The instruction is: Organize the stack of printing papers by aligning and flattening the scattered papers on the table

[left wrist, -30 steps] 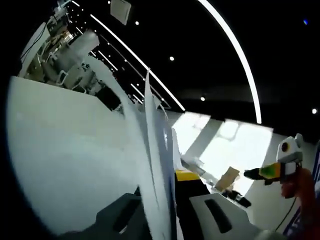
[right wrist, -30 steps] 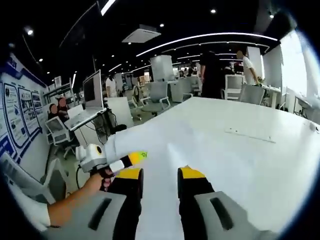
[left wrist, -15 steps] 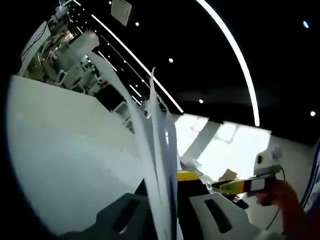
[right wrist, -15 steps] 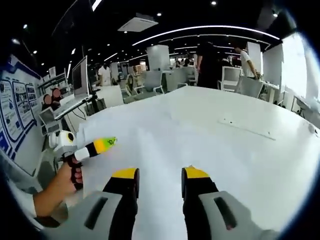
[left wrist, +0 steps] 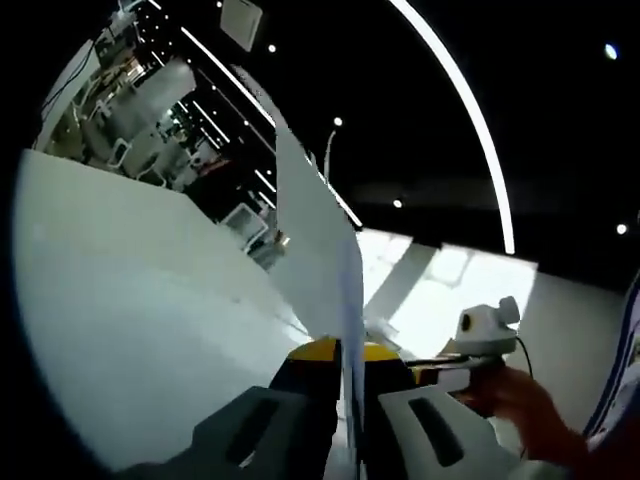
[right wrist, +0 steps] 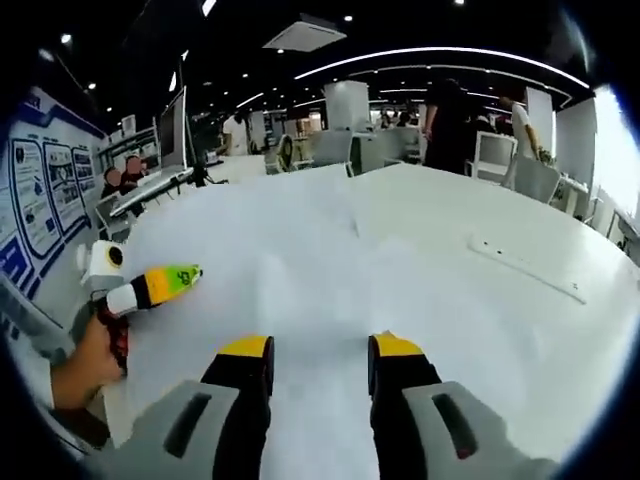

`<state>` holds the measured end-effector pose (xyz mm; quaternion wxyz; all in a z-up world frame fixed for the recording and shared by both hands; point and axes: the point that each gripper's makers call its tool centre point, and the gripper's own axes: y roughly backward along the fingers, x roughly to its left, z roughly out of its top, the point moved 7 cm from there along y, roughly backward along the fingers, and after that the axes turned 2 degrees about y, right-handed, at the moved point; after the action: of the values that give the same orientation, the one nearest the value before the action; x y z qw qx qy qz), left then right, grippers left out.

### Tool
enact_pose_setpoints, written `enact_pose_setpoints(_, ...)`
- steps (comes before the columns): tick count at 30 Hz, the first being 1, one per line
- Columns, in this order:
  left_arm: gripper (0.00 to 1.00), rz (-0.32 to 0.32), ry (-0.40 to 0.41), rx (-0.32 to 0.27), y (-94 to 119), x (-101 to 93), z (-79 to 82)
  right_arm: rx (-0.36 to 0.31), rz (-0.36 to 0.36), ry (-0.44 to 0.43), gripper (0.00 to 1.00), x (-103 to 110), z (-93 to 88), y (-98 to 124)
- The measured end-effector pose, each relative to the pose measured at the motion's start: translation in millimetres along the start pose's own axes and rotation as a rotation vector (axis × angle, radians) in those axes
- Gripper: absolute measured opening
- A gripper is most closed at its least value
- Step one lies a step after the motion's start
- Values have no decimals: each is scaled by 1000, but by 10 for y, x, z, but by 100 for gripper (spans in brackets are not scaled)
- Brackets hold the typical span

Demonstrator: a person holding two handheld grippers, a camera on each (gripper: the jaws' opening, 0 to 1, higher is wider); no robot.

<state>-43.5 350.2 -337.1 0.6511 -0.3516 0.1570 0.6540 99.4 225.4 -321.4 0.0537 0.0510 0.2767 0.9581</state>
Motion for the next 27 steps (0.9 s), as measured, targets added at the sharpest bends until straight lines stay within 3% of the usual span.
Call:
enact_pose_setpoints(5,6,-14,-26,6,0,-46,-14,4,3,8,37,-90,-22,-34)
enact_pose_setpoints(11,6,-35,21,-17,26,-46,25,-49,135,-69,46,-187,-13,35)
enact_pose_setpoints(15,6,-46,31,-20,26,-59,29,-46,161,-83,52,-256,-48,40)
enact_pose_setpoints(20,6,-37,23,-29,15,-44,43,-27,226,-92,56,-140,-95,-16)
enact_pose_setpoints(23,6,-30,20,-34,5,-35,48,-28,255,-51,57,-6,-73,-39)
enact_pose_setpoints(27,6,-18,12,-48,4,-21,62,-13,225,6,62,38,-60,-70)
